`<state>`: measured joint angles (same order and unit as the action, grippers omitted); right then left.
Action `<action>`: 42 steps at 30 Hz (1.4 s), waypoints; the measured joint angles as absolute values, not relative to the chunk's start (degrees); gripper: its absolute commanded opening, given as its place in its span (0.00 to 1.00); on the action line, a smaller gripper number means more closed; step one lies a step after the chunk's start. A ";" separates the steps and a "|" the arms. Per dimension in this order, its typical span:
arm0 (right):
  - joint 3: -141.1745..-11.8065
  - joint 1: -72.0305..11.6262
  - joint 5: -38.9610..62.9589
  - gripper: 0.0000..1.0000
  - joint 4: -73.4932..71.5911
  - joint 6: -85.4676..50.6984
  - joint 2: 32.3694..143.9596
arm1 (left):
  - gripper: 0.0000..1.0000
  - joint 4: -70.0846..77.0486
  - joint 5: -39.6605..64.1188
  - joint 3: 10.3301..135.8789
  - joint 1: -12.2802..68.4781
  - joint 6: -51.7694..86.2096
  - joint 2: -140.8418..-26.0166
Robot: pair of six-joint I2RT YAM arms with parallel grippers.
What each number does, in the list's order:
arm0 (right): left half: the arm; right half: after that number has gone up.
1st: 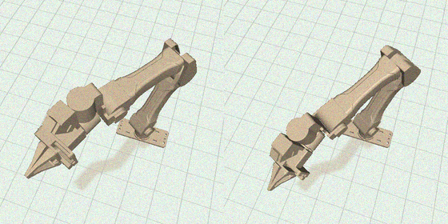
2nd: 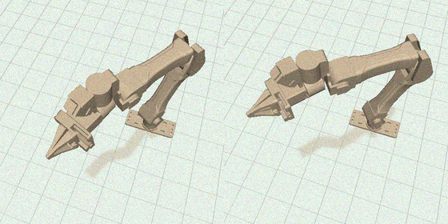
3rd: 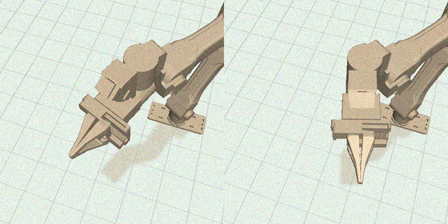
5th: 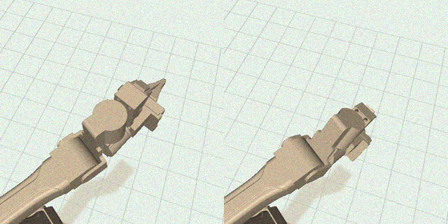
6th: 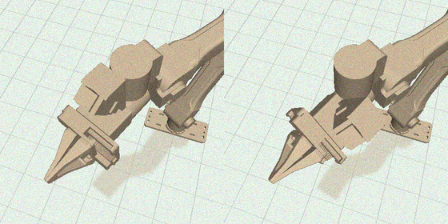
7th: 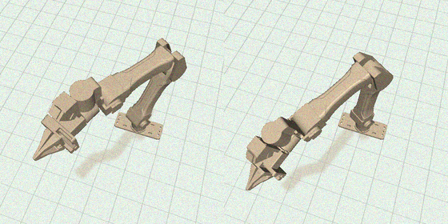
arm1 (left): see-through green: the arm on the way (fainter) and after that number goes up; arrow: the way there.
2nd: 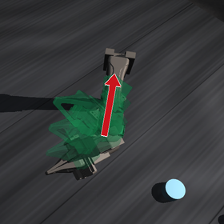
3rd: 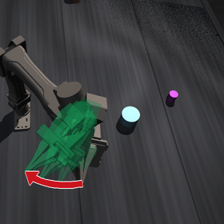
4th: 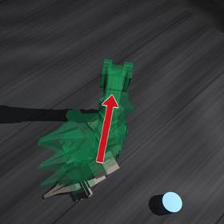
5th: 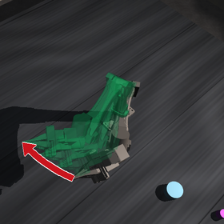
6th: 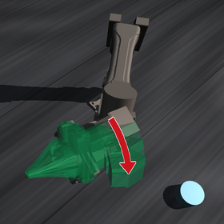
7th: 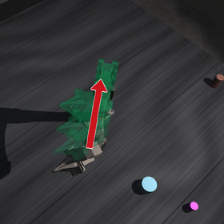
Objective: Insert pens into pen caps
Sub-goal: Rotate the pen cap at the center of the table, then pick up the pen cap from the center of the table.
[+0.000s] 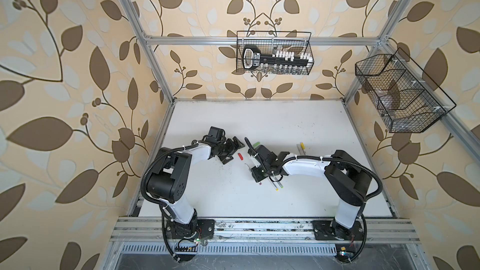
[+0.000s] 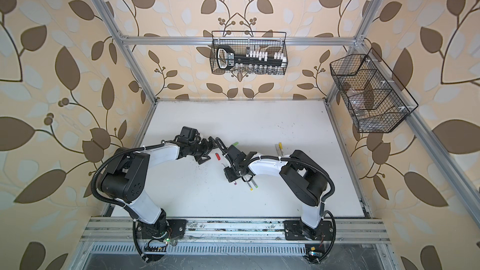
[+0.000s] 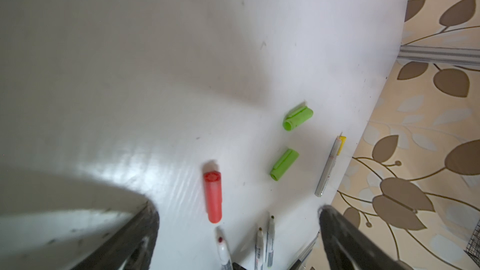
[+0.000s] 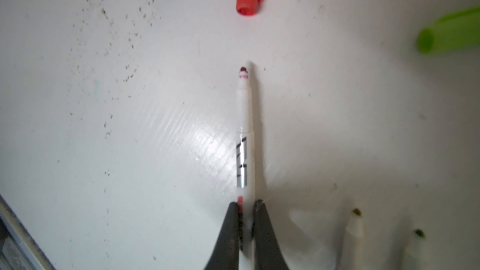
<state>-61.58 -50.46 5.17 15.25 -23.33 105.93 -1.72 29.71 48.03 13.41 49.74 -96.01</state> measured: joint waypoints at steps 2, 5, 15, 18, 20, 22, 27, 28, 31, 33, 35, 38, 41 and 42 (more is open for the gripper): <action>-62.50 -50.46 5.19 0.09 15.49 -23.35 106.85 | 0.80 -2.79 28.84 48.16 12.78 48.95 -96.01; -63.61 -50.46 5.37 0.09 15.90 -23.35 107.70 | 0.74 -6.50 27.11 49.69 12.53 46.94 -96.57; -67.85 -49.67 5.34 0.09 18.26 -23.33 110.45 | 0.63 -12.16 24.82 53.43 12.56 42.76 -98.78; -67.94 -49.41 5.32 0.09 18.37 -23.31 110.50 | 0.60 -12.60 24.80 53.45 12.56 41.98 -98.87; -67.94 -49.36 5.32 0.09 18.37 -23.33 110.50 | 0.57 -12.84 24.82 53.56 12.56 41.69 -98.98; -67.94 -49.36 5.26 0.09 18.37 -23.33 110.50 | 0.54 -13.19 24.80 53.80 12.71 41.28 -99.26; -67.94 -49.36 5.17 0.09 18.37 -23.35 110.50 | 0.49 -14.02 25.04 55.68 13.61 40.51 -100.97; -67.94 -49.36 5.15 0.09 18.37 -23.35 110.50 | 0.48 -14.09 25.04 56.18 14.00 40.49 -101.43; -67.94 -49.36 5.15 0.09 18.35 -23.35 110.52 | 0.46 -14.72 24.97 57.32 15.16 40.42 -102.30; -67.94 -49.36 5.13 0.09 18.35 -23.35 110.52 | 0.44 -15.25 24.82 57.93 15.94 40.45 -102.74; -67.94 -49.36 5.13 0.09 18.35 -23.35 110.52 | 0.43 -15.77 24.47 58.37 16.64 40.51 -103.02; -67.94 -49.36 5.10 0.09 18.35 -23.35 110.50 | 0.40 -17.39 23.05 59.83 18.09 40.64 -103.81; -67.94 -49.36 5.08 0.09 18.35 -23.35 110.50 | 0.35 -19.86 20.49 62.52 20.10 40.82 -105.30; -67.94 -49.36 5.08 0.09 18.33 -23.33 110.50 | 0.35 -20.49 19.75 63.37 20.78 40.88 -105.82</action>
